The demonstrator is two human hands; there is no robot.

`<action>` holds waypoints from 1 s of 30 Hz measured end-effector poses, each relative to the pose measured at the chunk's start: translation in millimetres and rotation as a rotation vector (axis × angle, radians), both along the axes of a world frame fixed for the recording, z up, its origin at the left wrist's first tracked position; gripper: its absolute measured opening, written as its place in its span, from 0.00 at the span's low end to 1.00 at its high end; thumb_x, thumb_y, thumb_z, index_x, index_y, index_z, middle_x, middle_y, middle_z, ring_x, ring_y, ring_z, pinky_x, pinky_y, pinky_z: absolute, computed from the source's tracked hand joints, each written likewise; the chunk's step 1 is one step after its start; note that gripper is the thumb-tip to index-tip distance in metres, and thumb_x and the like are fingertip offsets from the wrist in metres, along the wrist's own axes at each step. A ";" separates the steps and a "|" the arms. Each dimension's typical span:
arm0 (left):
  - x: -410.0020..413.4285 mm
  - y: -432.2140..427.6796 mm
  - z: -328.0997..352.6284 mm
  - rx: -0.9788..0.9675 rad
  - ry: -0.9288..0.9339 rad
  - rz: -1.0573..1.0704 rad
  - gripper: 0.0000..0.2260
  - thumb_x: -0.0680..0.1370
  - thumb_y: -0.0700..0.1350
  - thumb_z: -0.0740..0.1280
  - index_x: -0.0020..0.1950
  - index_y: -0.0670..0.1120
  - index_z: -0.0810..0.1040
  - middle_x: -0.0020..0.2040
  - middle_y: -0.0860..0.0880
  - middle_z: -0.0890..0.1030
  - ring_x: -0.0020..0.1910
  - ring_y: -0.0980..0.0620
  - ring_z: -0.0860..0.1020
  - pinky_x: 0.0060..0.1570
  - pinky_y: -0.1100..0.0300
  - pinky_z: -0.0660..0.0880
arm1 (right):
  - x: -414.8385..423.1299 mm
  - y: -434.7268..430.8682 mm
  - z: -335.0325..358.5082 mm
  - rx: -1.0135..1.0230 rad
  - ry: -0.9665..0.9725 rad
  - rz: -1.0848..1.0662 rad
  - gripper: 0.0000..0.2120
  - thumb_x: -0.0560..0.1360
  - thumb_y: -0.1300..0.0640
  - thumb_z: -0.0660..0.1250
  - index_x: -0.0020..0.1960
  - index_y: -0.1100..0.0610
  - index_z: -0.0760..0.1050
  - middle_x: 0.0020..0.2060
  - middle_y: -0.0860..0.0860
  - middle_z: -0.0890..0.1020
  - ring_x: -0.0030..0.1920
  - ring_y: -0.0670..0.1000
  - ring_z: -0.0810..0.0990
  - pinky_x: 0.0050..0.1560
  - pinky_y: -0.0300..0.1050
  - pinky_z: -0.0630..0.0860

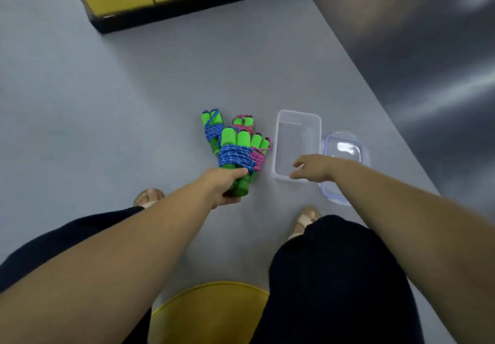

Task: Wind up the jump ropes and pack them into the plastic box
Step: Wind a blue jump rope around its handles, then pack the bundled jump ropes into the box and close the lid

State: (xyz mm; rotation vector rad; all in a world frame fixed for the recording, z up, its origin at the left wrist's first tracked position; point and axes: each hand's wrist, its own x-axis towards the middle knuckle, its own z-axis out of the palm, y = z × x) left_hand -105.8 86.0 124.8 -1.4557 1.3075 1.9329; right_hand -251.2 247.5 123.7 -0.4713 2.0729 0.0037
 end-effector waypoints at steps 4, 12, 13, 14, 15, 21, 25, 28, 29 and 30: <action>-40.0 11.3 -48.6 0.056 -0.049 0.018 0.06 0.77 0.44 0.68 0.42 0.47 0.72 0.40 0.47 0.75 0.36 0.51 0.74 0.38 0.55 0.75 | -18.7 15.7 -81.5 0.006 0.218 -0.074 0.28 0.77 0.51 0.63 0.73 0.57 0.58 0.71 0.56 0.63 0.69 0.59 0.66 0.65 0.50 0.65; -81.1 10.6 -113.2 0.039 -0.073 -0.034 0.06 0.76 0.45 0.68 0.42 0.47 0.72 0.40 0.49 0.76 0.37 0.52 0.75 0.38 0.56 0.75 | -42.7 33.3 -183.3 0.028 0.330 -0.836 0.28 0.74 0.60 0.64 0.71 0.62 0.58 0.68 0.60 0.66 0.67 0.61 0.67 0.63 0.50 0.68; -82.7 9.0 -119.7 0.037 -0.075 -0.035 0.06 0.76 0.45 0.68 0.42 0.47 0.73 0.40 0.49 0.76 0.37 0.52 0.75 0.38 0.56 0.75 | -46.1 35.7 -191.3 0.002 0.320 -0.893 0.26 0.75 0.61 0.63 0.70 0.63 0.60 0.66 0.61 0.68 0.65 0.61 0.70 0.59 0.49 0.69; -83.1 7.0 -124.3 0.033 -0.077 -0.038 0.06 0.76 0.45 0.68 0.42 0.47 0.73 0.41 0.49 0.76 0.37 0.52 0.75 0.39 0.56 0.75 | -47.7 37.9 -198.2 -0.023 0.303 -0.928 0.24 0.75 0.63 0.62 0.69 0.63 0.61 0.63 0.61 0.71 0.62 0.61 0.72 0.55 0.49 0.71; -82.9 4.5 -127.6 0.026 -0.077 -0.041 0.05 0.76 0.45 0.68 0.43 0.47 0.73 0.42 0.48 0.77 0.38 0.52 0.75 0.39 0.56 0.75 | -47.8 39.3 -201.7 -0.039 0.281 -0.933 0.22 0.75 0.64 0.61 0.68 0.62 0.63 0.61 0.61 0.73 0.58 0.61 0.75 0.51 0.48 0.73; -76.7 -15.6 -118.7 -0.040 -0.042 -0.012 0.05 0.76 0.46 0.69 0.45 0.48 0.73 0.51 0.45 0.78 0.40 0.50 0.76 0.39 0.56 0.76 | -26.4 28.4 -181.6 -0.179 0.305 -0.914 0.23 0.77 0.62 0.54 0.72 0.53 0.61 0.56 0.60 0.76 0.46 0.63 0.81 0.37 0.53 0.81; -70.3 -32.0 -88.9 -0.164 0.040 -0.010 0.13 0.75 0.49 0.69 0.56 0.48 0.74 0.56 0.44 0.80 0.47 0.46 0.79 0.39 0.55 0.77 | -8.2 13.4 -137.5 -0.286 0.333 -0.907 0.19 0.79 0.61 0.53 0.69 0.55 0.60 0.50 0.61 0.76 0.42 0.62 0.81 0.24 0.42 0.75; -62.8 -53.3 -53.8 -0.264 0.146 -0.006 0.18 0.75 0.50 0.69 0.61 0.45 0.70 0.56 0.44 0.77 0.50 0.45 0.78 0.38 0.54 0.78 | 1.4 -14.5 -95.4 -0.356 0.322 -0.782 0.20 0.79 0.62 0.54 0.70 0.56 0.59 0.46 0.59 0.74 0.37 0.57 0.78 0.25 0.42 0.74; -60.5 -61.3 -43.4 -0.316 0.179 -0.008 0.18 0.75 0.50 0.69 0.60 0.44 0.69 0.55 0.44 0.76 0.49 0.45 0.77 0.37 0.54 0.77 | 3.1 -26.6 -83.8 -0.364 0.305 -0.728 0.20 0.79 0.62 0.54 0.70 0.57 0.59 0.45 0.58 0.74 0.34 0.57 0.77 0.25 0.43 0.74; -56.7 -70.6 -33.6 -0.371 0.202 -0.005 0.19 0.75 0.49 0.69 0.61 0.44 0.68 0.54 0.45 0.75 0.49 0.45 0.77 0.37 0.53 0.77 | 5.1 -39.2 -73.4 -0.372 0.274 -0.693 0.20 0.78 0.63 0.54 0.70 0.57 0.60 0.45 0.57 0.73 0.31 0.56 0.77 0.26 0.46 0.76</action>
